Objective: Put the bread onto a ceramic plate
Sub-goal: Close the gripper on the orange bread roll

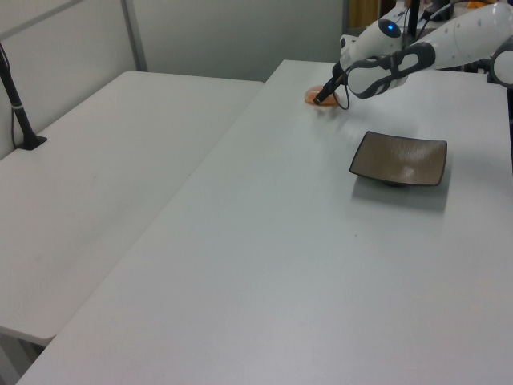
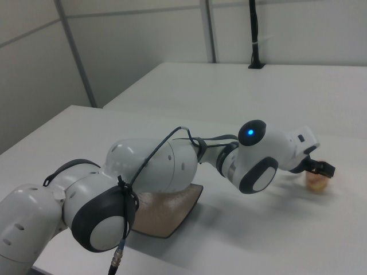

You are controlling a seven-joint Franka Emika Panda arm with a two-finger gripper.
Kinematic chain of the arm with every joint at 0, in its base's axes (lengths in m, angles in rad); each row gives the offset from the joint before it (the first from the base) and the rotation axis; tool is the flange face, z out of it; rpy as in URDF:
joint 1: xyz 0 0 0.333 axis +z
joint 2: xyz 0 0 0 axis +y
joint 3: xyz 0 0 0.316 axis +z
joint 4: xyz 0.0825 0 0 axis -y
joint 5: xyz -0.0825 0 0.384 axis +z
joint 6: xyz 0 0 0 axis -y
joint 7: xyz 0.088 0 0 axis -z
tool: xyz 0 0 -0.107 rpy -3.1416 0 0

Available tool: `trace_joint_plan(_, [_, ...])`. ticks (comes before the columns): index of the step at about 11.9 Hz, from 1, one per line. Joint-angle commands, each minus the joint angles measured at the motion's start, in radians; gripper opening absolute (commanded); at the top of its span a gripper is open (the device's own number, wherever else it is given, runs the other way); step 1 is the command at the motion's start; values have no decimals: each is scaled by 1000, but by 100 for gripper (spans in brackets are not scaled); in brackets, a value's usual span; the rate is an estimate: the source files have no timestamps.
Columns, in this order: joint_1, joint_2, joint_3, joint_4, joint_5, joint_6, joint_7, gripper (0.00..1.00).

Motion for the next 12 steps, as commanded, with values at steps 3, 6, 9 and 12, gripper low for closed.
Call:
trace_joint_plan(3, [0, 7, 8, 9, 6, 18, -27, 38])
trace_joint_plan(6, [12, -41, 7, -47, 5, 15, -24, 31])
trace_joint_plan(9, [35, -200, 8, -174, 12, 2, -13, 31])
trace_joint_plan(12, [53, -369, 10, -267, 22, -121, 8, 31])
